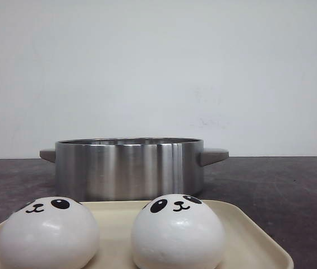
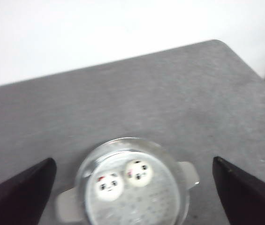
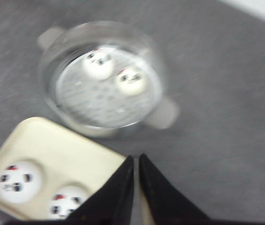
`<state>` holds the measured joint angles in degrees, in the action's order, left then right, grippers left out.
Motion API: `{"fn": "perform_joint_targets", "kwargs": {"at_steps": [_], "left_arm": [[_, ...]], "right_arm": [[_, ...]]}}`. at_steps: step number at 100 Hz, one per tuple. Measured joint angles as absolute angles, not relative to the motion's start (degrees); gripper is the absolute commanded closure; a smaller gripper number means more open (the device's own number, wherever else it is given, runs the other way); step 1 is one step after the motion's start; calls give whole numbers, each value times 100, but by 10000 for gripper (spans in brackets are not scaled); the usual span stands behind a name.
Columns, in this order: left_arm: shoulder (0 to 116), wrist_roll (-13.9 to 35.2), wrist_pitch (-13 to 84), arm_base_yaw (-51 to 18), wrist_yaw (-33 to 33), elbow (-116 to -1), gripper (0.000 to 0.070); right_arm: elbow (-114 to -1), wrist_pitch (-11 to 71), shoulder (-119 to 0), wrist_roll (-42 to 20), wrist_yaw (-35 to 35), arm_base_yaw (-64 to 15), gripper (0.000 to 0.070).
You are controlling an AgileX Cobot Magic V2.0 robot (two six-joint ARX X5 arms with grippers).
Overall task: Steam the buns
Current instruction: 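Lower the right gripper onto the nearer panda bun and close it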
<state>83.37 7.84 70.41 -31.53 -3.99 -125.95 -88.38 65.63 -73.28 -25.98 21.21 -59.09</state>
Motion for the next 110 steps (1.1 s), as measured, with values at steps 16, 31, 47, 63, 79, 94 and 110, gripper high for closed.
{"fn": "perform_joint_targets", "kwargs": {"at_steps": [16,31,47,63,79,94,110], "left_arm": [[7502,655,7352,-3153,-731,-12571,0],[6604,624,7474,-3153,-766,-12573,0],[5863,567,7721,-3153,-982,-12610,0],[5533,550,8134,-3153,-1098,-12586,0],[5424,550,8138,-3153,-1098,-12497,0],[5400,550,8138,-3153,-1100,-12497,0],[5400,550,8138,-3153,-1098,-12420,0]], "right_arm": [[-7671,5734,-7358,-2969,891,-5682,622],[-6641,5148,-7452,-3369,-145,-5577,141],[-6025,4987,-7623,-3850,-381,-5614,108],[-5972,4862,-7918,-4038,-624,-5682,110],[-5975,4554,-8331,-4077,-1026,-5754,140],[-5975,4506,-8912,-4077,-930,-5771,140],[-5975,4383,-9290,-4080,-596,-5769,240]]}}
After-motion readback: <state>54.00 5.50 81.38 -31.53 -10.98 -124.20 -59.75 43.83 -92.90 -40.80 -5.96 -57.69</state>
